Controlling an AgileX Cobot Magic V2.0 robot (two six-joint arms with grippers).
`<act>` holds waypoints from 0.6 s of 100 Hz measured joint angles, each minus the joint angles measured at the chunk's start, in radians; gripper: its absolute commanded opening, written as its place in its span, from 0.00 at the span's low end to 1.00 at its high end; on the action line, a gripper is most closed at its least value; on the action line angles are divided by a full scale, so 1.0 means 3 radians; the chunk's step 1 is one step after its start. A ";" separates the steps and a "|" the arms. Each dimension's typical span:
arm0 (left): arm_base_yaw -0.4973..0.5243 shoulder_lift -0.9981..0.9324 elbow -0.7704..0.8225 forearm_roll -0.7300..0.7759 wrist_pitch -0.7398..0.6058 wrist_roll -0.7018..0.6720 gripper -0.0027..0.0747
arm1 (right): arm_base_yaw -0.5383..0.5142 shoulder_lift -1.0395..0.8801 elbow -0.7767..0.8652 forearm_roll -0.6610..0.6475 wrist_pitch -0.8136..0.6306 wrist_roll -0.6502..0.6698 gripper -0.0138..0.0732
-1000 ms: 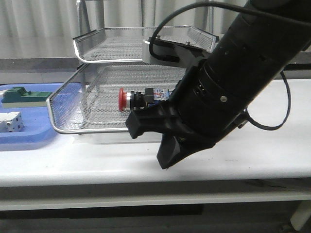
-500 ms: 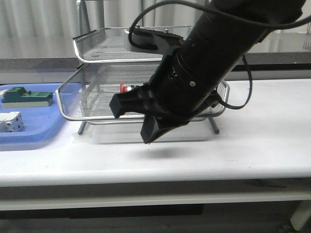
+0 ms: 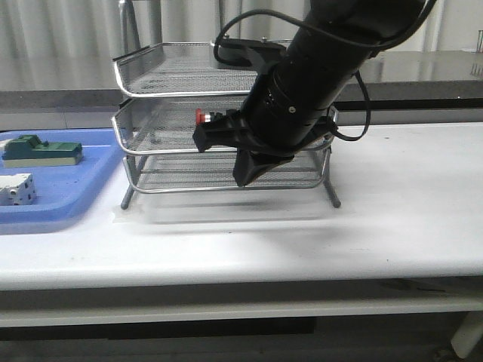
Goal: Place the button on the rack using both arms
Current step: 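Push the middle tier back into the rack with the right gripper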
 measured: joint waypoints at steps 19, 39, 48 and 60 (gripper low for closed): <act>0.0000 0.0000 0.0000 0.0000 0.0000 0.0000 0.01 | -0.0036 0.0008 -0.0149 -0.0026 0.0066 0.0000 0.09; 0.0000 0.0000 0.0000 0.0000 0.0000 0.0000 0.01 | -0.0036 0.0008 -0.0221 -0.0028 0.0251 -0.0008 0.09; 0.0000 0.0000 0.0000 0.0000 0.0000 0.0000 0.01 | -0.0036 -0.0020 -0.0221 -0.0033 0.0353 -0.0008 0.09; 0.0000 0.0000 0.0000 0.0000 0.0000 0.0000 0.01 | -0.0036 -0.0126 -0.0198 -0.0033 0.0435 -0.0008 0.09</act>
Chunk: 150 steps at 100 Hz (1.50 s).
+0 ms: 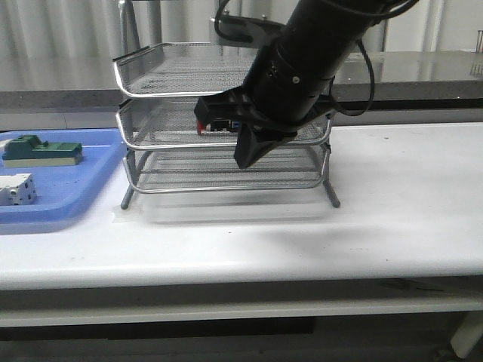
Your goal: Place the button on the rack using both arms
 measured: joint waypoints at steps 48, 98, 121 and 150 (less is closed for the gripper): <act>0.0000 0.0000 0.0000 0.0000 0.0000 0.0000 0.01 | -0.0122 -0.1006 0.0833 -0.0018 -0.0042 0.0008 0.09; 0.0000 0.0000 0.0000 0.0000 0.0000 0.0000 0.01 | -0.0969 -0.2605 0.1976 -0.0047 -0.0141 0.0008 0.09; 0.0000 0.0000 0.0000 0.0000 0.0000 0.0000 0.01 | -0.1278 -0.3304 0.2390 -0.0049 -0.0141 0.0008 0.09; 0.0000 0.0000 0.0000 0.0000 0.0000 0.0000 0.01 | -0.1415 -0.3882 0.2520 -0.0055 -0.0035 0.0008 0.09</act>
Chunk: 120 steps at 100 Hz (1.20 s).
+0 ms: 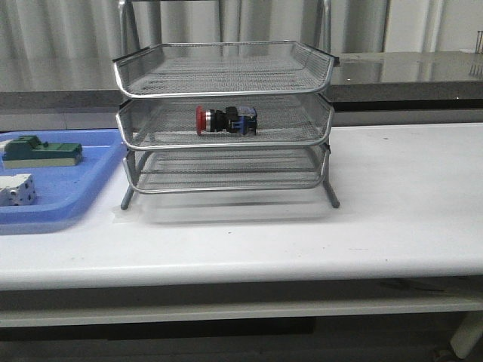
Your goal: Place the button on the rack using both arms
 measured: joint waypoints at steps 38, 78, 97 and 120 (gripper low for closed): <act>0.0000 0.0000 0.0000 0.0000 0.0000 0.0000 0.01 | 0.0000 -0.0024 0.0000 0.0000 0.0035 0.0000 0.09; 0.0000 0.0000 0.0000 0.0000 0.0000 0.0000 0.01 | 0.0000 -0.0025 0.0008 -0.0002 0.0041 0.0000 0.09; 0.0000 0.0000 0.0000 0.0000 0.0000 0.0000 0.01 | 0.0000 -0.0207 0.0230 -0.0110 -0.0344 0.0120 0.09; 0.0000 0.0000 0.0000 0.0000 0.0000 0.0000 0.01 | -0.0005 -0.0743 0.0887 -0.0213 -0.1083 0.0420 0.09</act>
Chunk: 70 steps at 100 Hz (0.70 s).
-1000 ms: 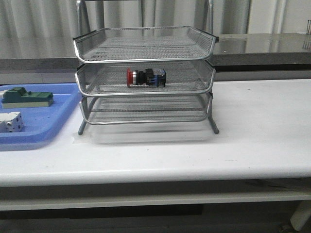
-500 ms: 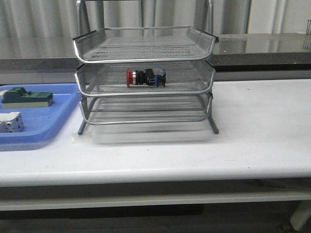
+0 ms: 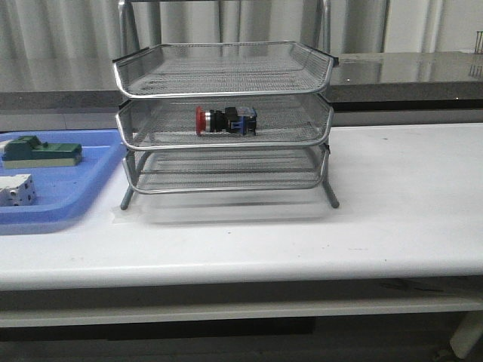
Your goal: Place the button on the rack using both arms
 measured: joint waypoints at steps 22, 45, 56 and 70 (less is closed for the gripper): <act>0.0000 0.0000 0.0000 0.0000 0.0000 0.0000 0.01 | 0.0000 -0.0582 0.0541 -0.0058 -0.0150 0.0023 0.09; 0.0000 0.0000 0.0000 0.0000 0.0000 0.0000 0.01 | 0.0000 -0.1186 0.0846 -0.0271 -0.0169 0.0023 0.09; 0.0000 0.0000 0.0000 0.0000 0.0000 0.0000 0.01 | -0.0044 -0.1428 0.0939 -0.0313 -0.0175 0.0023 0.09; 0.0000 0.0000 0.0000 0.0000 0.0000 0.0000 0.01 | -0.0184 -0.1622 0.1053 -0.0326 -0.0182 0.0030 0.09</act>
